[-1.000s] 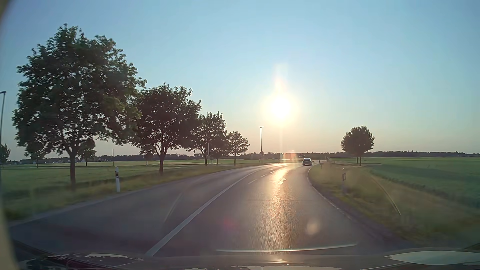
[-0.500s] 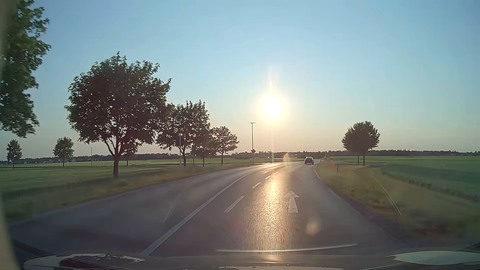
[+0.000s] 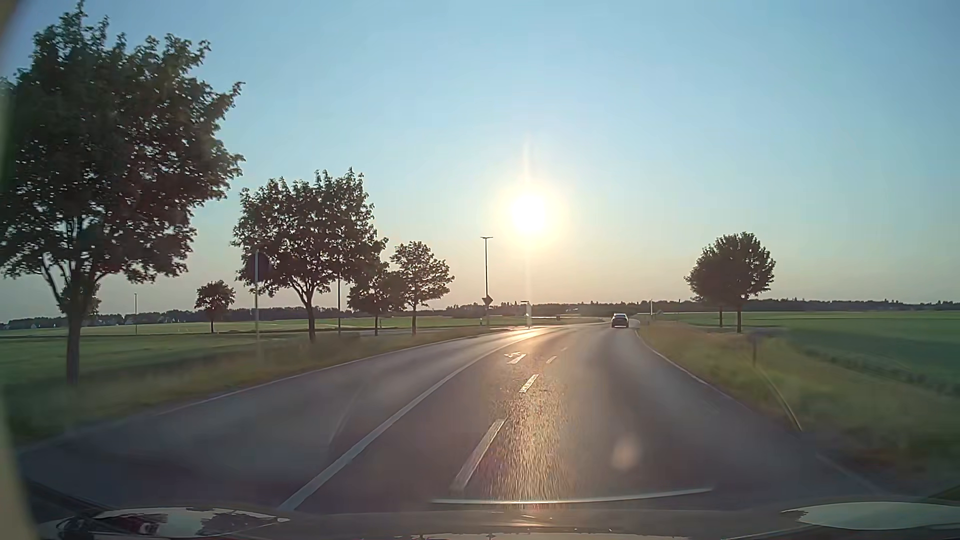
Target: Follow the waypoints while adhering to traffic rules and regulations
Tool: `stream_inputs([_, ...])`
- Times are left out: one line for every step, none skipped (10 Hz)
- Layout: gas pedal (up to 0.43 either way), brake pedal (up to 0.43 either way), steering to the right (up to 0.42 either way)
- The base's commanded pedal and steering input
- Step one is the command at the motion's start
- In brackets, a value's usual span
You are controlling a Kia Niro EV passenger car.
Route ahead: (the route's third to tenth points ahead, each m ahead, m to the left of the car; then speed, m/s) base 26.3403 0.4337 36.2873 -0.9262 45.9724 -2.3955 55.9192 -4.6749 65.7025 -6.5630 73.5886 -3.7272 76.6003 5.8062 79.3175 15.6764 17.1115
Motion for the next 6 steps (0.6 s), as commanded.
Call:
stream_inputs([0.000, 0.018, 0.021])
stream_inputs([0.000, 0.018, 0.021])
stream_inputs([0.000, 0.018, 0.021])
stream_inputs([0.000, 0.012, 0.022])
stream_inputs([0.000, 0.018, 0.024])
stream_inputs([0.000, 0.012, 0.025])
